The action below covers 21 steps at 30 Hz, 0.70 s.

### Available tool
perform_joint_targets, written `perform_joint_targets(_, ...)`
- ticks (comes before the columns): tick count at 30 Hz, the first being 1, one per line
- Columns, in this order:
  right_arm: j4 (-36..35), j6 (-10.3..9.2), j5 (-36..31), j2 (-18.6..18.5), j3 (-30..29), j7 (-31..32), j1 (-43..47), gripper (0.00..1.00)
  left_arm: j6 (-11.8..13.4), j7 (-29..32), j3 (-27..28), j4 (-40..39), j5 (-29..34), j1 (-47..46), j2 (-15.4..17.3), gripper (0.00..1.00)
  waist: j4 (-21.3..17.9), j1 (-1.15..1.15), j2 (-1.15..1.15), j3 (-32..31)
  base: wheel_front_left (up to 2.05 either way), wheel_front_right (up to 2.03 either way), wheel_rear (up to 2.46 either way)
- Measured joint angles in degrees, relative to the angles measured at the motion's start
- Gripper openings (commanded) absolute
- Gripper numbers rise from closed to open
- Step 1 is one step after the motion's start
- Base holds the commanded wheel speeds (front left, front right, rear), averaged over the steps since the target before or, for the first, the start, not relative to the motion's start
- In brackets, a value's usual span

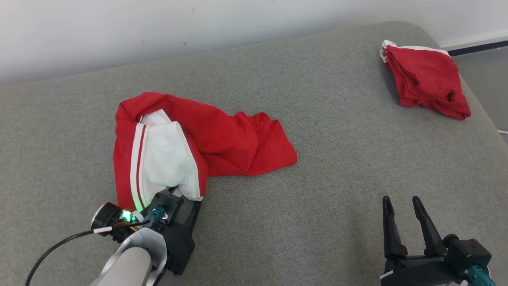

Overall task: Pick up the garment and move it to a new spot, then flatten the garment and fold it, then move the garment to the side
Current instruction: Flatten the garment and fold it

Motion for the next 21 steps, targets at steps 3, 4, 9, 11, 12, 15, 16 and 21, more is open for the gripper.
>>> perform_joint_targets(3,0.01,0.00,-0.08,0.00,-0.13,0.00,0.09,1.00,0.19,-1.36,-0.02,0.56,-0.19,-0.86,-0.30,0.00,-0.06,0.00,0.00,-0.19,0.00,0.00,0.00)
perform_joint_targets(4,0.03,0.00,-0.08,0.00,-0.24,0.00,0.14,1.00,0.19,-1.76,-0.05,0.55,-0.52,-0.90,-0.55,0.00,-0.04,0.00,0.00,-0.31,0.00,0.00,0.00)
perform_joint_targets(9,0.29,0.00,-0.14,0.01,-1.01,0.00,1.17,1.00,0.20,-3.56,-0.24,-0.99,-1.60,0.19,-1.42,0.00,0.53,0.00,0.00,-1.41,0.00,0.00,0.00)
perform_joint_targets(11,0.40,0.00,-0.14,-0.01,-1.34,0.00,1.63,1.00,0.34,-4.35,-0.04,-2.89,-2.27,1.41,-1.57,0.00,1.05,0.00,0.00,-1.96,0.00,0.00,0.00)
perform_joint_targets(12,0.47,0.00,-0.15,-0.01,-1.36,0.00,1.76,1.00,0.75,-4.45,-0.02,-3.80,-2.38,1.99,-1.56,0.00,1.36,0.00,0.00,-2.26,0.00,0.00,0.00)
perform_joint_targets(15,0.60,0.00,-0.16,0.01,-1.53,-0.01,2.56,1.00,1.25,-4.83,0.14,-7.61,-2.82,3.77,-1.20,0.00,2.53,0.00,0.00,-3.28,0.00,0.00,0.00)
perform_joint_targets(16,0.65,0.00,-0.27,0.00,-1.60,-0.01,2.83,1.00,1.34,-4.80,0.19,-9.16,-2.88,4.40,-0.88,0.00,2.99,0.00,0.00,-3.65,0.00,0.00,0.00)
perform_joint_targets(21,0.75,0.00,-0.38,0.01,-2.03,-0.02,4.05,1.00,2.78,-2.93,-0.15,-17.91,-3.14,9.39,0.87,0.00,5.50,0.00,0.00,-5.86,0.00,0.00,0.00)
